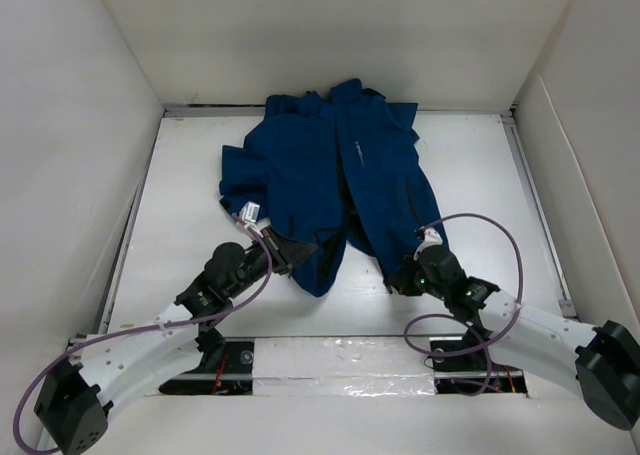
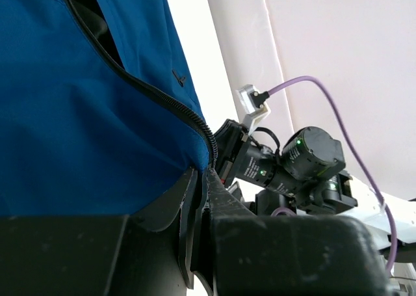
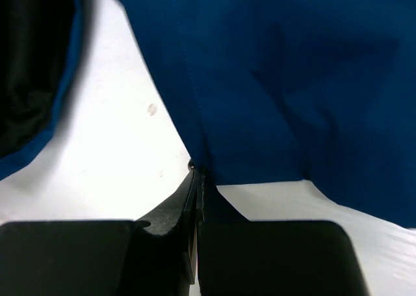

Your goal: Zip up the jacket

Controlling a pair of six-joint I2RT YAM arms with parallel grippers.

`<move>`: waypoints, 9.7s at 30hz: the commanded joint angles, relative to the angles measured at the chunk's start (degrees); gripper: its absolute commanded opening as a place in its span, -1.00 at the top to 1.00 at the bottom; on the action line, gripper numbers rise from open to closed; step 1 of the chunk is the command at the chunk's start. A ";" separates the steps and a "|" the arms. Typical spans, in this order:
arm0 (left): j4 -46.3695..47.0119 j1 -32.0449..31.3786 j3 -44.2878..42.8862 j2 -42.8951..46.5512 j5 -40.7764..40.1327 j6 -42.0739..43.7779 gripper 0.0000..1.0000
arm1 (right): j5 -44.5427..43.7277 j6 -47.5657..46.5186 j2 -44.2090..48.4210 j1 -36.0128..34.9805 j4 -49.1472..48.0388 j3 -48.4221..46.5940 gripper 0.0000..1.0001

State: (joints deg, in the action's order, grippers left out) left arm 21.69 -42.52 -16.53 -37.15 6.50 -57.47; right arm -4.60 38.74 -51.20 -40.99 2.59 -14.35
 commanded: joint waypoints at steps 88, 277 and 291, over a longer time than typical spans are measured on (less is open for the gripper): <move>1.51 -3.71 -1.39 -7.85 -0.61 5.18 1.00 | -23.17 -0.25 -26.41 -22.20 15.87 -23.62 0.05; -5.17 -4.85 -16.42 -16.38 -0.62 16.34 1.00 | -6.12 -32.68 -18.59 -17.89 23.34 -51.13 1.00; -5.70 -4.85 -15.72 -15.42 0.53 16.60 1.00 | -8.06 -32.41 -18.85 -17.89 22.81 -51.31 1.00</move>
State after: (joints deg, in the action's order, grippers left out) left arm 13.98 -47.16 -32.95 -54.04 6.04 -40.99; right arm -11.84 7.29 -70.65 -58.87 27.05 -62.54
